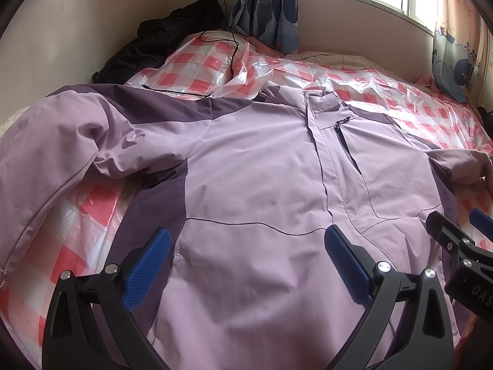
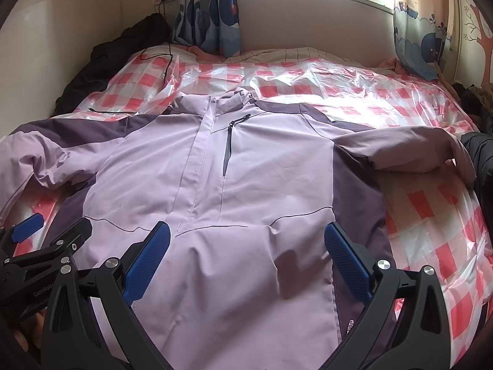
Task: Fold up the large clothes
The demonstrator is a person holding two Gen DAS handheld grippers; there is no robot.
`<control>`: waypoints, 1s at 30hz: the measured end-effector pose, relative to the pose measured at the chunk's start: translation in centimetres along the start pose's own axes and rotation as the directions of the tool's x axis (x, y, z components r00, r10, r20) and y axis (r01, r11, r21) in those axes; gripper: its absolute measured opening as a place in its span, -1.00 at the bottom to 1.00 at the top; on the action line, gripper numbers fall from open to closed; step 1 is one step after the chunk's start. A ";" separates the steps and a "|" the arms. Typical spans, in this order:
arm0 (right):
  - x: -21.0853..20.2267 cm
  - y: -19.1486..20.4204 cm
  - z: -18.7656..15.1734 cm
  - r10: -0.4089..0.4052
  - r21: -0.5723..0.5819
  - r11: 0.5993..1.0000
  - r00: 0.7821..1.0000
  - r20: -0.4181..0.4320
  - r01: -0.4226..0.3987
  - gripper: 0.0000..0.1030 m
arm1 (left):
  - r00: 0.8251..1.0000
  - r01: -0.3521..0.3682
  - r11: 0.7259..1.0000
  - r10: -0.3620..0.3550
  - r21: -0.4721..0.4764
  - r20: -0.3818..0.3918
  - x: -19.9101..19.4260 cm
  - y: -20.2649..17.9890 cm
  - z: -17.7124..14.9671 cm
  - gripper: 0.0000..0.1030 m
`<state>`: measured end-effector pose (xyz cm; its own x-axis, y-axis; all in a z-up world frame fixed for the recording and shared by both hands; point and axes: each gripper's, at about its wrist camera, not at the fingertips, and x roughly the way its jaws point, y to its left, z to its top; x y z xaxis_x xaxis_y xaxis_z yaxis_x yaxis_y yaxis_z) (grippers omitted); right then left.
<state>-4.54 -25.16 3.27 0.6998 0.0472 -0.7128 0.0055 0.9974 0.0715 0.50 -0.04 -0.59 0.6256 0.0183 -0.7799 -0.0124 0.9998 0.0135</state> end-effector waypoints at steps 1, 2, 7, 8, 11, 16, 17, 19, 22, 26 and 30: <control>0.0 0.0 0.0 0.000 0.000 1.000 1.000 0.000 0.000 0.88 | 1.000 0.000 1.000 0.000 0.000 -0.001 0.0 0.0 0.0 0.86; 0.0 0.0 0.0 0.000 0.000 1.000 1.000 0.001 0.000 0.88 | 1.000 0.001 1.000 -0.001 0.000 -0.002 0.0 0.0 0.0 0.86; 0.1 0.0 -0.1 0.003 -0.001 1.000 1.000 -0.003 -0.003 0.88 | 1.000 0.000 1.000 0.000 0.002 -0.010 0.0 0.0 0.0 0.86; 0.1 0.0 -0.1 0.004 -0.001 1.000 1.000 -0.003 -0.004 0.88 | 1.000 0.000 1.000 0.000 0.001 -0.008 0.0 0.0 0.0 0.86; 0.2 0.1 -0.2 0.011 0.002 1.000 1.000 -0.005 -0.011 0.88 | 1.000 0.001 1.000 -0.001 -0.004 0.007 0.0 0.0 0.0 0.86; 1.4 -2.2 -0.7 0.194 0.154 0.971 0.978 -0.075 -0.181 0.88 | 1.000 0.003 1.000 -0.003 -0.017 0.005 0.4 0.2 0.2 0.86; 1.6 -3.0 -0.5 0.229 0.195 0.958 0.970 -0.082 -0.210 0.88 | 1.000 0.004 1.000 -0.004 -0.020 -0.001 0.5 0.3 0.2 0.86; 1.2 -5.0 0.0 0.311 0.287 0.916 0.948 -0.070 -0.280 0.88 | 1.000 0.008 1.000 -0.008 -0.020 0.000 0.6 0.5 0.4 0.86; -1.4 -10.8 1.1 0.383 0.425 0.828 0.922 0.047 -0.366 0.88 | 1.000 0.002 1.000 -0.002 -0.018 -0.003 0.7 0.8 0.7 0.86; -2.0 -21.8 1.6 0.320 0.635 0.711 0.943 0.091 -0.303 0.88 | 1.000 -0.006 0.999 0.005 -0.034 -0.013 0.9 1.5 0.9 0.86; 0.0 -31.0 1.9 0.236 0.740 0.649 0.971 0.027 -0.178 0.88 | 1.000 -0.004 0.999 0.004 -0.034 -0.004 0.9 1.7 1.0 0.86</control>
<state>-3.33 -56.15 2.39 0.7001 0.2800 -0.6568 0.4076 0.5986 0.6896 1.81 1.72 -0.68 0.6227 0.0224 -0.7822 -0.0418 0.9991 -0.0046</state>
